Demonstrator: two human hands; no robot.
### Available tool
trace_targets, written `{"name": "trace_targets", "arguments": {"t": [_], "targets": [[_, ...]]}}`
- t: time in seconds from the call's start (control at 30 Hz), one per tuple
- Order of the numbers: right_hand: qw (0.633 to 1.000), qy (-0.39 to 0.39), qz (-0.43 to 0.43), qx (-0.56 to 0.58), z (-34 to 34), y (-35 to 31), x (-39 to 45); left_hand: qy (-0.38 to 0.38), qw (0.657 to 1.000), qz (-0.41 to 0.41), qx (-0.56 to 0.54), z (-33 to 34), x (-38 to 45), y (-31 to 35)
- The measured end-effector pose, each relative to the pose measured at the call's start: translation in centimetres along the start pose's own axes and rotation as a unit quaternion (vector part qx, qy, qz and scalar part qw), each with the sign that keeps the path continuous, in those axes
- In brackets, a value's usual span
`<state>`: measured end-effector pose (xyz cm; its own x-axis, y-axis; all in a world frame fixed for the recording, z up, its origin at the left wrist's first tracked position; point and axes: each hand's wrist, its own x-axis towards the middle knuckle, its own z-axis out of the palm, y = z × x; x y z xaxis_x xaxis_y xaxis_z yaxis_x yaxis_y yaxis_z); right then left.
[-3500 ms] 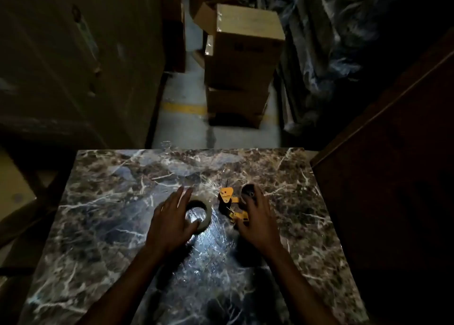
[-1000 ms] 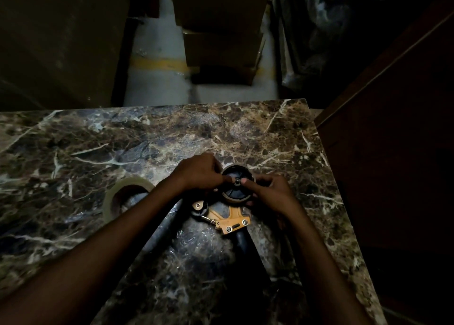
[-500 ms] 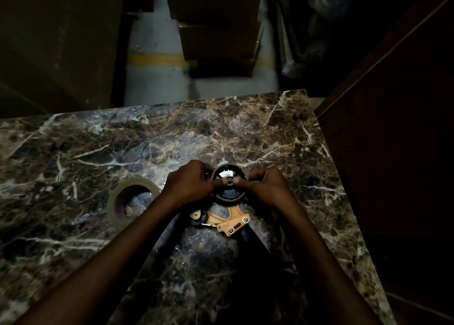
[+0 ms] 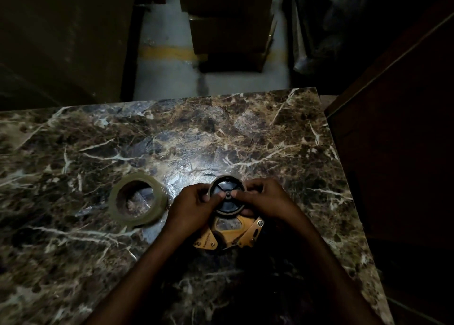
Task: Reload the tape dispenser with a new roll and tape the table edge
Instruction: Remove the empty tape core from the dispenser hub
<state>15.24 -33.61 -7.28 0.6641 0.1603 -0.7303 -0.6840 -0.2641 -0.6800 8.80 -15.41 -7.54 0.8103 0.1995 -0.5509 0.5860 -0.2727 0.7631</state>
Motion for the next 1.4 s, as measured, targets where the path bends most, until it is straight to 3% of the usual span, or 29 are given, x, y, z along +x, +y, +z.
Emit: {"name": "trace_targets", "arguments": {"t": [0.1, 0.2, 0.37, 0.57, 0.77, 0.9, 1.03, 1.23, 1.3, 1.4], "targets": [[1.0, 0.005, -0.001, -0.005, -0.3, 0.0, -0.3, 0.035, 0.997, -0.031, -0.055, 0.4, -0.5, -0.6], [1.0, -0.001, -0.003, -0.012, -0.3, 0.0, -0.4, 0.036, 0.998, -0.043, -0.038, 0.3, -1.0, -0.2], [1.0, -0.006, -0.019, -0.021, -0.2, 0.4, -0.2, 0.059, 0.998, -0.021, 0.0, 0.2, -1.4, -0.1], [0.998, -0.043, -0.04, -0.033, -0.4, 0.1, -0.3, 0.03, 0.998, 0.017, -0.047, 0.3, -1.2, 0.1], [1.0, -0.012, -0.009, -0.011, -0.6, 0.6, -0.2, 0.058, 0.997, -0.006, 0.053, 0.0, -1.3, -0.3], [1.0, -0.011, -0.018, -0.004, -0.2, 0.6, -0.6, 0.067, 0.996, -0.004, 0.061, -0.1, -1.1, -0.5], [0.997, -0.05, -0.051, -0.007, 0.0, 0.3, -1.1, -0.012, 1.0, 0.014, -0.016, -0.6, -0.7, -0.4], [0.999, -0.04, -0.018, -0.025, 0.1, 0.2, -0.8, -0.115, 0.988, -0.023, -0.104, -1.5, 0.9, 0.2], [1.0, -0.023, -0.012, -0.014, 0.0, 0.6, -0.7, -0.092, 0.991, -0.02, -0.094, -1.3, 0.8, 0.3], [1.0, -0.018, -0.009, -0.007, -0.1, 0.8, -0.9, 0.001, 0.999, -0.021, -0.046, -0.7, -0.1, 0.2]]}}
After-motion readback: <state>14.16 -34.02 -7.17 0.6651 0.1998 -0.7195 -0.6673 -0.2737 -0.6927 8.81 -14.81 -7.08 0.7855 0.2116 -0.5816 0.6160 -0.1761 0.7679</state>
